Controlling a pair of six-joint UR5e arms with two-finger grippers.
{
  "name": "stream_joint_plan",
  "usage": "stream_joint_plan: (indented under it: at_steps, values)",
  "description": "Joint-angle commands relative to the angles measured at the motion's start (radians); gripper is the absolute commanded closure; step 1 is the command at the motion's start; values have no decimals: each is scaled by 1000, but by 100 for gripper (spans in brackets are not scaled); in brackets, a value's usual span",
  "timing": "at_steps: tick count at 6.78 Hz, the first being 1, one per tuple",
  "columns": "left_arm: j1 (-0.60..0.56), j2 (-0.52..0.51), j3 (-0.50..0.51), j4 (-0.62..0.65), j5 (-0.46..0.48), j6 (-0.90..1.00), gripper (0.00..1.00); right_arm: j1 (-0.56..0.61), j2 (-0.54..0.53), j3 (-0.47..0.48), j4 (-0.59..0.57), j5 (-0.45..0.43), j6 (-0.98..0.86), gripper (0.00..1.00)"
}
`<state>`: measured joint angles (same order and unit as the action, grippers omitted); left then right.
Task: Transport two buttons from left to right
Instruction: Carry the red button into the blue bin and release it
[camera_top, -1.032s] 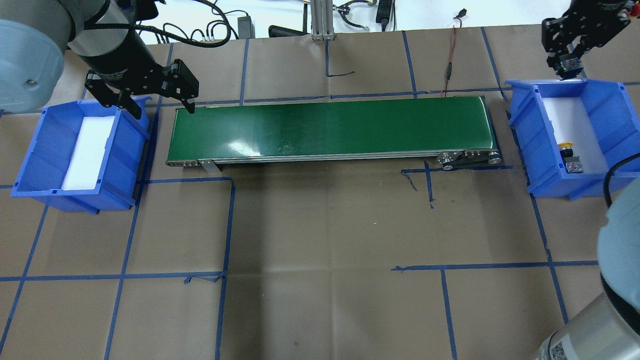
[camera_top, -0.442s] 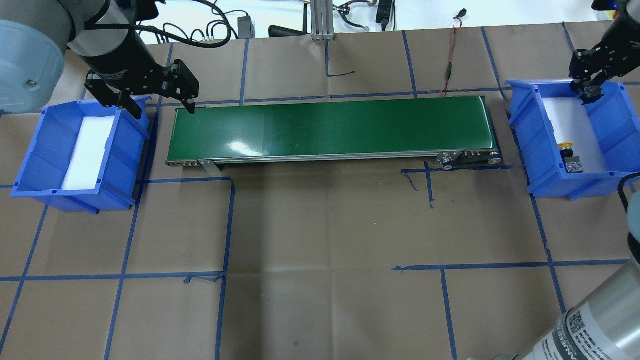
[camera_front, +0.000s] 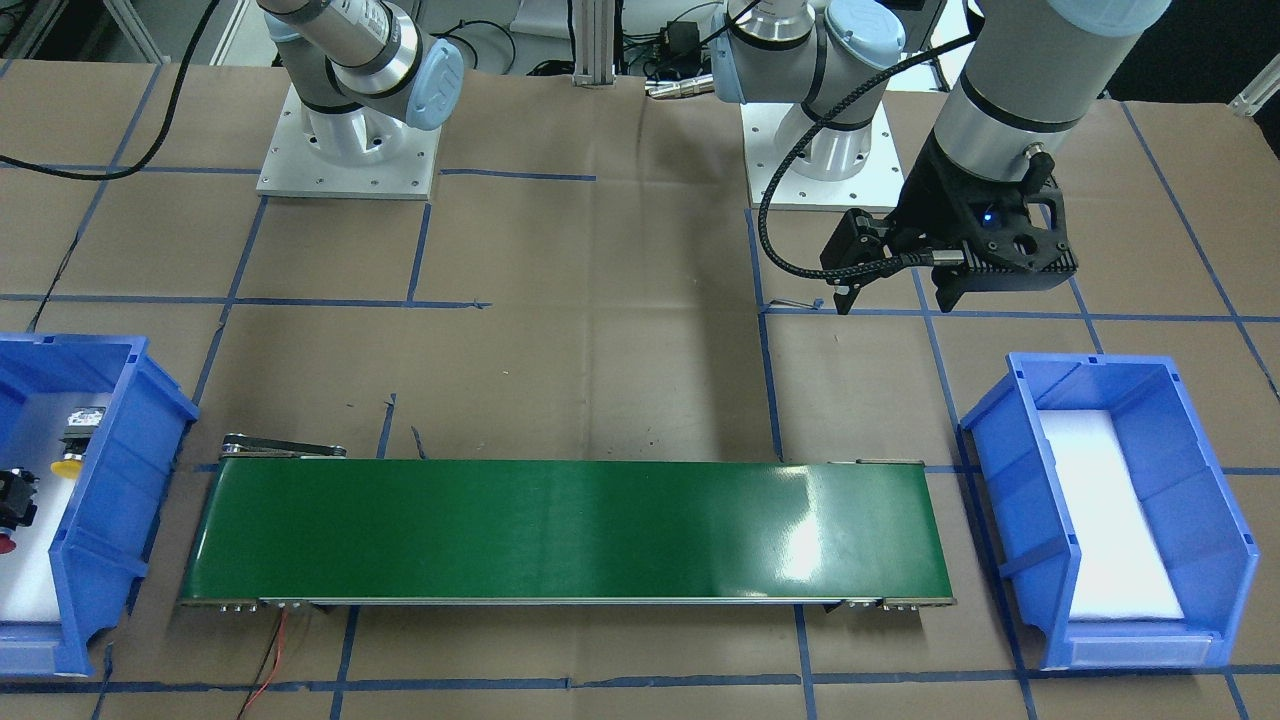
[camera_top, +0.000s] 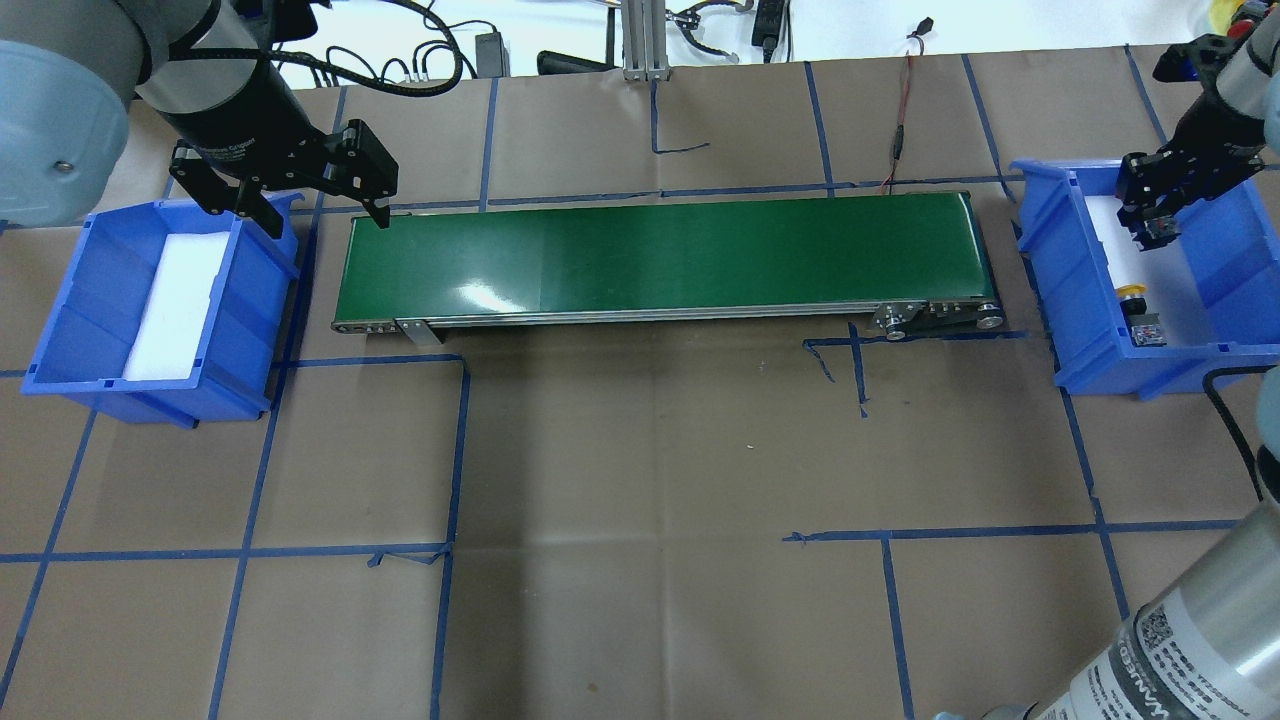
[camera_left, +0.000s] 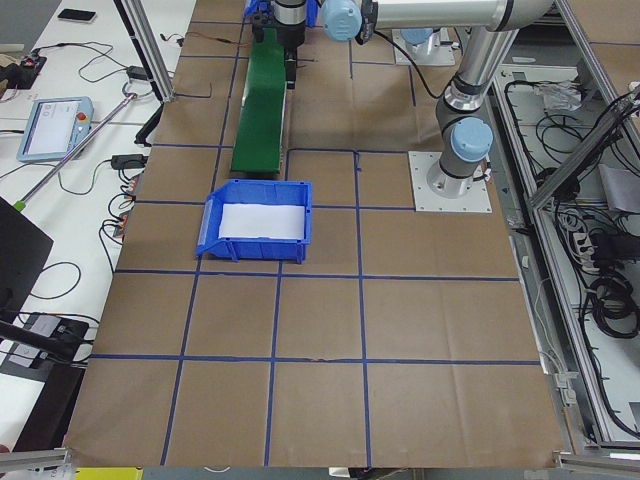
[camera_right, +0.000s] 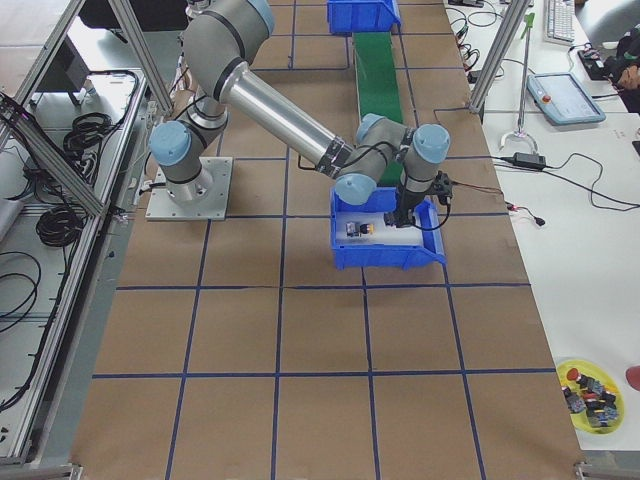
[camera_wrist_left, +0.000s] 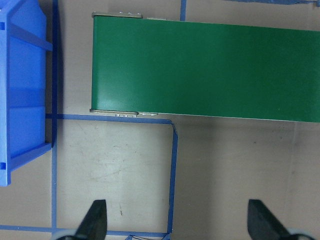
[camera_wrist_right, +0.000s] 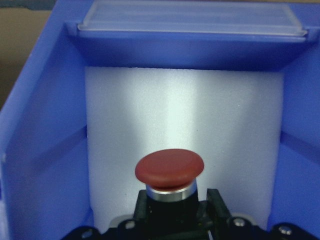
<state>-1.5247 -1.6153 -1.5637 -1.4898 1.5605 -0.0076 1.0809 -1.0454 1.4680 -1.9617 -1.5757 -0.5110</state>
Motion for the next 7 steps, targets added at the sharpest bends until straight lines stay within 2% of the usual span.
stream_joint_plan:
  at_steps: [1, 4, 5, 6, 7]
  values:
    - [0, 0, -1, -1, 0, 1, 0, -3, 28, 38, -43, -4, -11, 96]
    - [0, 0, -1, 0, 0, 1, 0, -3, 51, 31, -71, -4, -1, 93]
    - [0, 0, -1, 0, 0, 1, 0, -1, 53, 32, -71, -3, -3, 70]
    - [0, 0, -1, 0, 0, 1, 0, -1, 56, 32, -74, -1, -3, 15]
    - [0, 0, -1, -1, -2, 1, 0, -1, 54, 31, -75, 2, -3, 1]
